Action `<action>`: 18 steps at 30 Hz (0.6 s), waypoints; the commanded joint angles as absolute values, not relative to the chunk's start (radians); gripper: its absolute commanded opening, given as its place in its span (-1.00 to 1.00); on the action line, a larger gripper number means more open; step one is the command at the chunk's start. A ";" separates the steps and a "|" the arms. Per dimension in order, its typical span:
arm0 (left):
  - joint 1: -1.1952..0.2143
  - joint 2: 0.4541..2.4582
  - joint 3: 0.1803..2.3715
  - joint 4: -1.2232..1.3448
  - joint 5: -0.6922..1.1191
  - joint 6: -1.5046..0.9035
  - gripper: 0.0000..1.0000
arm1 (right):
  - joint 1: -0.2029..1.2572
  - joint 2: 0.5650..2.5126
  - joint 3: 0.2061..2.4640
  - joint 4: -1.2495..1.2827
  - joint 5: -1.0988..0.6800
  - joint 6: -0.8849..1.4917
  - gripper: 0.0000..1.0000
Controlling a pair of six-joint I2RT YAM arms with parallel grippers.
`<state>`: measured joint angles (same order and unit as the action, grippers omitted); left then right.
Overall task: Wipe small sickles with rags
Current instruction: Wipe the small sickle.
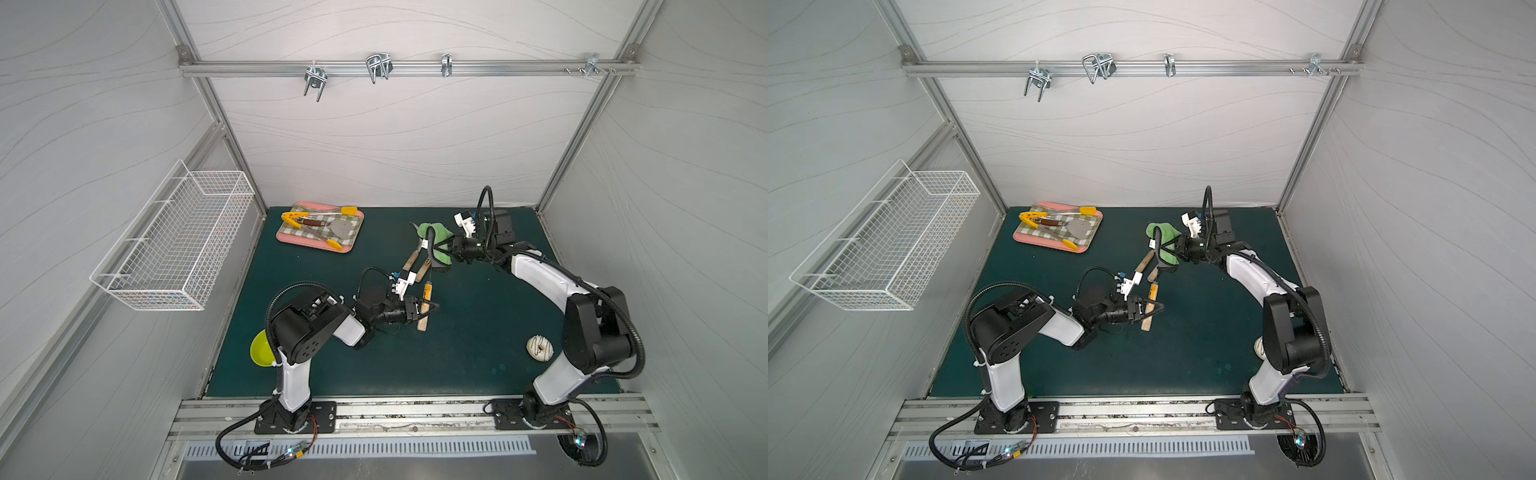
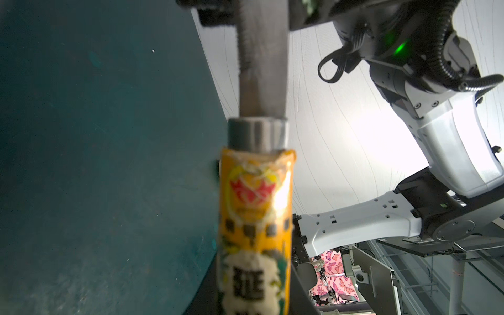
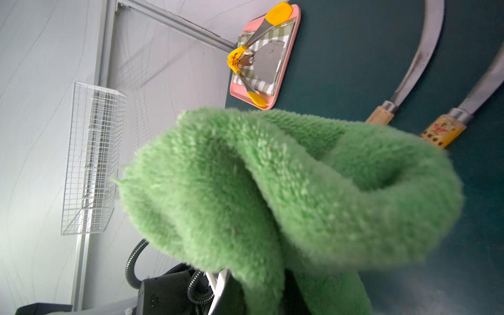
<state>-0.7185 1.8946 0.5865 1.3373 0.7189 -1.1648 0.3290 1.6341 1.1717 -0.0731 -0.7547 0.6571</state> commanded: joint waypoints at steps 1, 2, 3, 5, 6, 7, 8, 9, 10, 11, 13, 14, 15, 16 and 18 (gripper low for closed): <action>-0.723 1.905 0.632 1.411 0.766 -1.172 -1.00 | 0.368 1.590 1.124 -0.006 -0.819 0.682 -0.81; -0.719 1.902 0.634 1.411 0.767 -1.169 -1.00 | 0.371 1.581 1.100 0.019 -0.825 0.704 -0.81; -0.714 1.899 0.637 1.411 0.768 -1.170 -1.00 | 0.373 1.572 1.077 0.044 -0.829 0.723 -0.81; -0.698 1.891 0.648 1.411 0.774 -1.173 -1.00 | 0.381 1.547 1.024 0.098 -0.838 0.766 -0.81; -0.689 1.887 0.654 1.409 0.778 -1.174 -1.00 | 0.386 1.537 1.002 0.119 -0.844 0.782 -0.81; -0.676 1.884 0.662 1.407 0.784 -1.176 -1.00 | 0.390 1.522 0.980 0.139 -0.850 0.800 -0.81; -0.664 1.879 0.671 1.401 0.792 -1.175 -1.00 | 0.393 1.509 0.957 0.161 -0.859 0.818 -0.81; -0.653 1.874 0.678 1.393 0.797 -1.176 -1.00 | 0.393 1.493 0.937 0.185 -0.870 0.838 -0.81; -0.641 1.871 0.685 1.387 0.803 -1.174 -1.00 | 0.390 1.474 0.919 0.201 -0.881 0.851 -0.81; -0.632 1.868 0.690 1.382 0.810 -1.174 -1.00 | 0.385 1.453 0.912 0.189 -0.884 0.849 -0.81; -0.622 1.858 0.693 1.376 0.819 -1.176 -1.00 | 0.360 1.402 0.918 0.103 -0.858 0.801 -0.81; -0.621 1.852 0.692 1.376 0.822 -1.177 -1.00 | 0.335 1.376 0.927 0.050 -0.836 0.775 -0.81; -0.624 1.845 0.688 1.377 0.824 -1.178 -1.00 | 0.309 1.360 0.938 0.005 -0.821 0.751 -0.81; -0.625 1.837 0.678 1.383 0.821 -1.180 -1.00 | 0.278 1.348 0.960 -0.061 -0.799 0.714 -0.81; -0.628 1.821 0.654 1.401 0.813 -1.188 -1.00 | 0.235 1.348 1.030 -0.195 -0.729 0.620 -0.81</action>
